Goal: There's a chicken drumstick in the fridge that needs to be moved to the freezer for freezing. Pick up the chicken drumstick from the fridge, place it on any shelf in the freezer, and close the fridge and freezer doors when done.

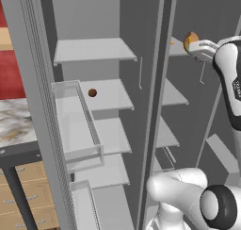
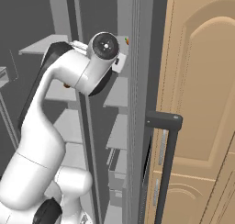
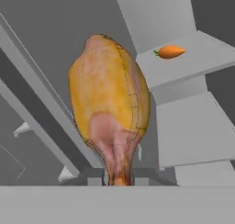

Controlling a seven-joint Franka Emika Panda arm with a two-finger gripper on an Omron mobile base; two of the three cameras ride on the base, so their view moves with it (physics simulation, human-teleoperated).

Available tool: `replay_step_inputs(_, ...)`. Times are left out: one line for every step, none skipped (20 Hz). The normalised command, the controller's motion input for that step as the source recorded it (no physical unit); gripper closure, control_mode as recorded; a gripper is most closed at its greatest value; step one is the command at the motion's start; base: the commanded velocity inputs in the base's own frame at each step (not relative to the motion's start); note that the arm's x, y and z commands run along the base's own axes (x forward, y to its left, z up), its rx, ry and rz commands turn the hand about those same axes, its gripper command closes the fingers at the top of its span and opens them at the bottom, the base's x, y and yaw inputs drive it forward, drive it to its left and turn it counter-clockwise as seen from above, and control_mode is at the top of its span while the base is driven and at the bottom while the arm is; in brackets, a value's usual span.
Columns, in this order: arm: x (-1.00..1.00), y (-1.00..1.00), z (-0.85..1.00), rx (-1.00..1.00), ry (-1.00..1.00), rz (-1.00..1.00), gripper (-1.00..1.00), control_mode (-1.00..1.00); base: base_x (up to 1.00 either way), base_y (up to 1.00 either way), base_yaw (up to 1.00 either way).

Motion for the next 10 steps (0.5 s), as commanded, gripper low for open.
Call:
replay_step_inputs(0.68,0.0,0.0,0.0,0.05,0.05,1.0,-1.0,0.0,0.0,0.0)
replay_step_inputs(0.64,0.0,0.0,0.0,0.04,0.02,1.0,-1.0,0.0,0.0,0.0)
replay_step_inputs(0.71,0.0,0.0,0.0,0.05,0.0,1.0,-1.0,0.0,0.0,0.0)
replay_step_inputs(0.7,0.0,0.0,0.0,0.01,0.0,1.0,-1.0,0.0,0.0,0.0)
replay_step_inputs(0.67,0.01,0.0,-0.01,0.0,0.0,1.0,-1.0,0.0,0.0,0.0)
replay_step_inputs(0.69,0.0,0.0,-0.01,0.0,0.0,1.0,-1.0,0.0,0.0,0.0)
replay_step_inputs(0.64,0.0,0.0,0.0,0.0,0.0,1.0,-1.0,0.0,0.0,0.0)
replay_step_inputs(0.46,0.0,0.0,0.0,0.0,0.0,1.0,-1.0,0.0,0.0,0.0)
replay_step_inputs(0.56,0.0,0.0,0.0,0.02,0.0,1.0,-1.0,0.0,0.0,0.0)
replay_step_inputs(0.63,0.0,0.0,0.0,0.05,0.0,1.0,-1.0,0.0,0.0,0.0)
